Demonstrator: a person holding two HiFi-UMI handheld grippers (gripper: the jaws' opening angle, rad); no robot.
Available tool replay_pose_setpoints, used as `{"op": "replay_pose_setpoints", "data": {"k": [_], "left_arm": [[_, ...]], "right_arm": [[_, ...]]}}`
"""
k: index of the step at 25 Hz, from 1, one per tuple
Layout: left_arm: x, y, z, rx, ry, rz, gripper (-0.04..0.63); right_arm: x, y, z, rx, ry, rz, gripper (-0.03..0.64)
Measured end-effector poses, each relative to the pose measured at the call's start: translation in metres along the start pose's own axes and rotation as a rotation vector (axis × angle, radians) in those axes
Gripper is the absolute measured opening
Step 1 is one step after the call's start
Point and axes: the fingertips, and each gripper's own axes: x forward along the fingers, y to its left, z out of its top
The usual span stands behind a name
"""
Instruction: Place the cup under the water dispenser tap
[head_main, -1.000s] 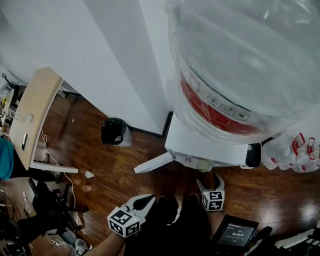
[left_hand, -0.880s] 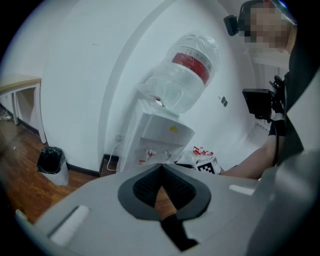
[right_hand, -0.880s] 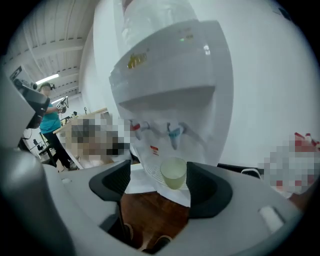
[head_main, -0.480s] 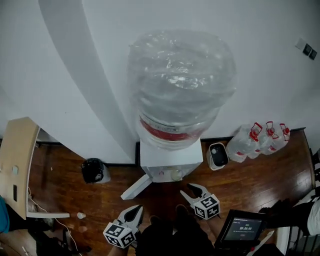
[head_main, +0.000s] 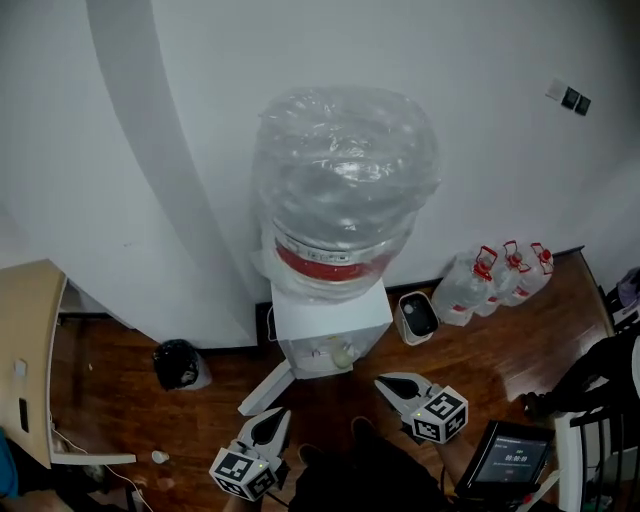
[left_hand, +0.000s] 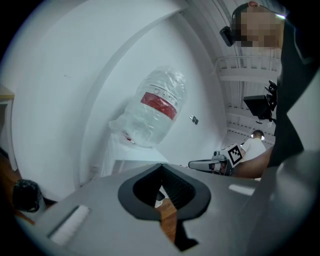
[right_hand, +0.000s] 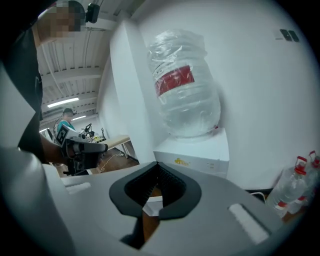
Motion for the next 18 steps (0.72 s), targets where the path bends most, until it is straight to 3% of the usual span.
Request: {"op": "replay_pose_setpoints", "data": {"k": [4,8,18], "left_arm": [[-0.003,-0.009,0.012,0.017,-0.029,-0.01,0.0],[-0.008,-0.024,0.025,-0.005,-0.054,0.034,0.0],[-0.004,-0.044,0.044,0.041,-0.073,0.044,0.0]], "right_arm": [[-0.005,0.014,0.018,-0.018,-0.025,0.044,0.0],[-0.016,0.026,0.032,-0.093,-0.013,0.078,0.0],[-0.035,0.031,0.052,-0.103,-0.044,0.111,0.0]]}}
